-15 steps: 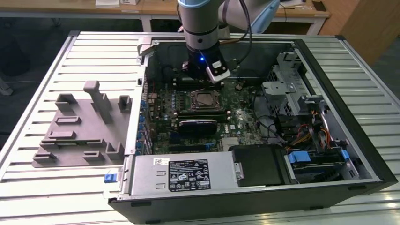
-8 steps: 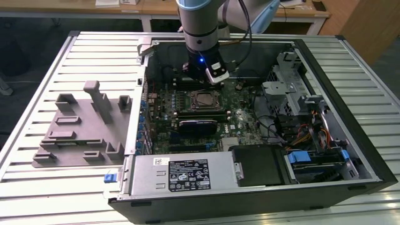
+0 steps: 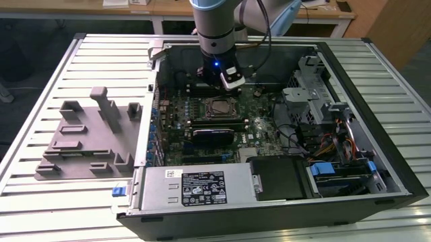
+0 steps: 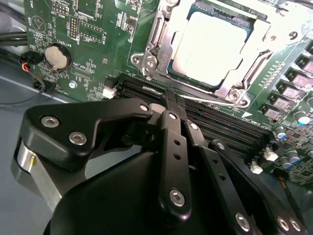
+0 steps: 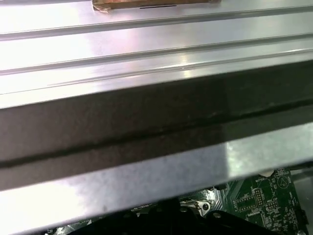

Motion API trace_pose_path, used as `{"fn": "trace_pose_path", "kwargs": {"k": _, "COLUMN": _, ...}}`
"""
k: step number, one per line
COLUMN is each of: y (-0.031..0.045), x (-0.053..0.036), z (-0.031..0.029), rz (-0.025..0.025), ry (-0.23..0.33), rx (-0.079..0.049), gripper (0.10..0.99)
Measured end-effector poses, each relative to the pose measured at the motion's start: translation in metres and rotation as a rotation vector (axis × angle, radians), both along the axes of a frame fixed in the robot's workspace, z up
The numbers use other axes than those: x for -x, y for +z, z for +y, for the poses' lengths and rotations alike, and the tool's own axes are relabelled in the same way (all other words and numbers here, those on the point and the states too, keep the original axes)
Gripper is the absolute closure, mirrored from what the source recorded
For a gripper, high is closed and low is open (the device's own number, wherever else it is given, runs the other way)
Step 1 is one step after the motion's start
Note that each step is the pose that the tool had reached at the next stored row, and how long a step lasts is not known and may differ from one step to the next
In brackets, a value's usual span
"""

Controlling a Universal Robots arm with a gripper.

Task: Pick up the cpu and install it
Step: 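Install the first cpu locking lever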

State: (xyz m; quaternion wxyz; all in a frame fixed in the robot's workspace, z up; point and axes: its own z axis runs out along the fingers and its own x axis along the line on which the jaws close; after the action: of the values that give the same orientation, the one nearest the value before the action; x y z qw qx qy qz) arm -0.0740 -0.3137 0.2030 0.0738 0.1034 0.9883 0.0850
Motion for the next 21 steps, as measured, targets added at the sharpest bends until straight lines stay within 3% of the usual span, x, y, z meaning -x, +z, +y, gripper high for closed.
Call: {"fn": "trace_pose_path", "kwargs": {"k": 21, "y": -0.0047, "x": -0.0003, "z": 0.0015, "rz": -0.0002, "ry": -0.048, "rx": 0.0, "gripper": 0.98}}
